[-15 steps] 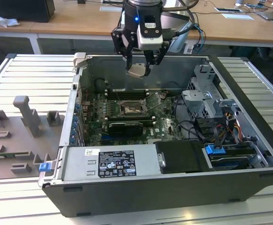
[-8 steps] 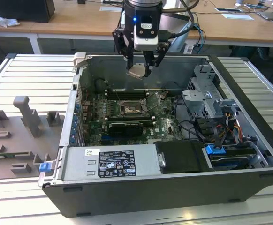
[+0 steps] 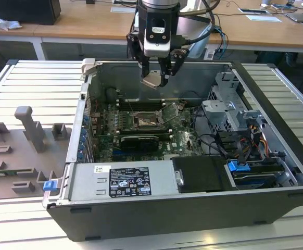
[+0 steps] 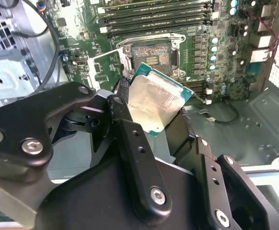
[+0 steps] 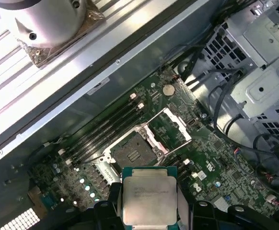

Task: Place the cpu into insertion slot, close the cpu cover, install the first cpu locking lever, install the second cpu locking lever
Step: 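Place the cpu into insertion slot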

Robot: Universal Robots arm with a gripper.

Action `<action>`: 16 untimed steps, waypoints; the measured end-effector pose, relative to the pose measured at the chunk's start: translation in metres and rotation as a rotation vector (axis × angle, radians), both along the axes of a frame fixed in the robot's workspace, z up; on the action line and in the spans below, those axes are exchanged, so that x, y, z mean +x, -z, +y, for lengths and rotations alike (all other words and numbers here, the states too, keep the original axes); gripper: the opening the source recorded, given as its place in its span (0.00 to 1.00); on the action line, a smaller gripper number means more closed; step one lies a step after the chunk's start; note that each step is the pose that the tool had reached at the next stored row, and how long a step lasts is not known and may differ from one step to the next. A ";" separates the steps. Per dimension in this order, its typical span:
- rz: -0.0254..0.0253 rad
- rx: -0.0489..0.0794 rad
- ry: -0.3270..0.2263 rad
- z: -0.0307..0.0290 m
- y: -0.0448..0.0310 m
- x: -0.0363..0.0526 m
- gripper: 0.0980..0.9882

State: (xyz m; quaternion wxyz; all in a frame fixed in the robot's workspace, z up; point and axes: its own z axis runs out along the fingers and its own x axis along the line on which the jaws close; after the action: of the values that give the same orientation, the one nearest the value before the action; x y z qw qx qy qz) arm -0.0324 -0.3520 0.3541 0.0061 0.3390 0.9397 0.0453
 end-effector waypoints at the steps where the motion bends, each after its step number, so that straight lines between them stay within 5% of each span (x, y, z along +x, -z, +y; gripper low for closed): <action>1: 0.0000 0.000 0.016 0.0000 0.0005 0.0000 0.50; 6: -0.0001 -0.002 0.136 0.0000 0.0052 0.0000 0.50; 9: -0.0012 -0.014 0.143 0.0000 0.0086 0.0001 0.50; 16: -0.0006 -0.015 0.181 0.0013 0.0226 -0.0017 0.50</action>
State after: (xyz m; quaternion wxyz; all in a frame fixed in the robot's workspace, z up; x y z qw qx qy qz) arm -0.0341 -0.3507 0.3316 0.0130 0.4226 0.9054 0.0376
